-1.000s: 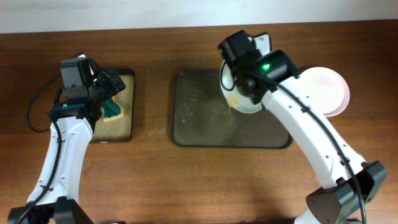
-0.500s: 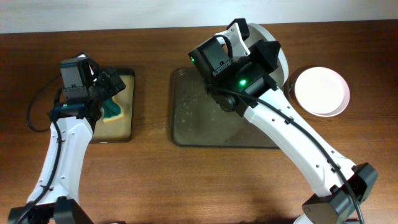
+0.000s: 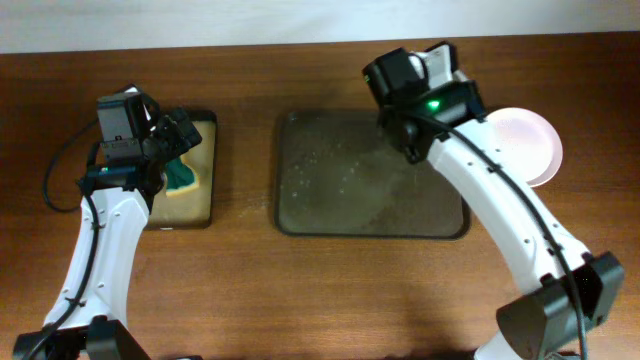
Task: Clean dirty plates on tray and stack at the side
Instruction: 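Lift the pale green plate with the right gripper and stack it on the plates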
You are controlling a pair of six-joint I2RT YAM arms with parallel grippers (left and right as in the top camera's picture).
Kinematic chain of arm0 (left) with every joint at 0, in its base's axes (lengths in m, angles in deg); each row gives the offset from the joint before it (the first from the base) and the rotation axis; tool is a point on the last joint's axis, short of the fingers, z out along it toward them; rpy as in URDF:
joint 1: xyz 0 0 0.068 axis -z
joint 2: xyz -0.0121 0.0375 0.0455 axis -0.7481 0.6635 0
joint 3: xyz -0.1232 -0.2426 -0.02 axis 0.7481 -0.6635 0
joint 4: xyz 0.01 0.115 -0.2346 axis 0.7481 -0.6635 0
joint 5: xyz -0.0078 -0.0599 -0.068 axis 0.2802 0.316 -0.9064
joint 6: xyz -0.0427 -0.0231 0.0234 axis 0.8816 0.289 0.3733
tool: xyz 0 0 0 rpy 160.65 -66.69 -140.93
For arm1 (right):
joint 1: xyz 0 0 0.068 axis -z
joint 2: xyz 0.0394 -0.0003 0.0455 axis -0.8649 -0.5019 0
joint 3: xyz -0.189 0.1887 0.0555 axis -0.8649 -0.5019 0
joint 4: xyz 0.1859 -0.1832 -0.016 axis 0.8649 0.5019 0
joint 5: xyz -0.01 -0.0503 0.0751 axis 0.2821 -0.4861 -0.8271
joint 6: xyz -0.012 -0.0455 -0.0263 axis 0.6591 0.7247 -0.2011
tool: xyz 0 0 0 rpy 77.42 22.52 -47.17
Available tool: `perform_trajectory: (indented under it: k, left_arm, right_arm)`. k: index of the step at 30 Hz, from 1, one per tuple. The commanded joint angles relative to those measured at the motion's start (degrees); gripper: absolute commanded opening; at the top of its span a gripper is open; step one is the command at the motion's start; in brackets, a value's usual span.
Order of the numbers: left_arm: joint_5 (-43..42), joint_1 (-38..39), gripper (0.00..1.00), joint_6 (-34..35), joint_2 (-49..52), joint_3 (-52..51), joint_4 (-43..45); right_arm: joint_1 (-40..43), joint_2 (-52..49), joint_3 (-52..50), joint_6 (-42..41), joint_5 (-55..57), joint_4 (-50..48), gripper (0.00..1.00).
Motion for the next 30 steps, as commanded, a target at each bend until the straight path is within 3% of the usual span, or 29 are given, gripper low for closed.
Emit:
perform_trajectory:
  k: [1, 6, 8, 12, 20, 23, 25, 26, 27, 30]
  left_arm:
    - [-0.22, -0.07, 0.99, -0.13, 0.09, 0.52, 0.04]
    - [-0.24, -0.07, 1.00, -0.13, 0.09, 0.52, 0.02]
    - [-0.24, -0.07, 0.99, -0.13, 0.09, 0.52, 0.04]
    - [-0.24, -0.07, 0.99, -0.13, 0.09, 0.52, 0.04]
    - [-0.24, -0.07, 0.99, -0.13, 0.09, 0.52, 0.04]
    - [-0.22, -0.07, 1.00, -0.13, 0.09, 0.52, 0.04]
    - [-0.24, -0.07, 0.99, -0.13, 0.09, 0.52, 0.04]
    - [-0.24, -0.07, 0.99, -0.13, 0.09, 0.52, 0.02]
    - [-0.24, -0.07, 0.99, -0.13, 0.09, 0.52, 0.04]
    - [-0.24, -0.07, 0.99, -0.13, 0.09, 0.52, 0.04]
  right_arm:
    - [11.91, 2.32, 0.33, -7.74, -18.91, -2.62, 0.04]
    - [34.49, -2.84, 0.33, -6.82, -54.80, -2.80, 0.04]
    - [43.23, -4.57, 0.33, -6.80, -62.77, -2.80, 0.04]
    - [52.78, -8.81, 0.24, -6.80, -63.10, -3.85, 0.04]
    - [53.57, -17.31, 0.24, -6.80, -63.04, -8.48, 0.06]
    - [53.55, -18.49, 0.24, -4.44, -63.08, -9.73, 0.29]
    - [53.48, -18.53, 0.24, -2.43, -63.08, -9.86, 0.71]
    - [53.51, -18.40, 0.26, -1.79, -63.08, -9.68, 0.81]
    - [53.51, -18.03, 0.26, -1.86, -63.06, -9.01, 0.88]
    - [53.62, -15.76, 0.26, -2.08, -63.06, -6.64, 0.93]
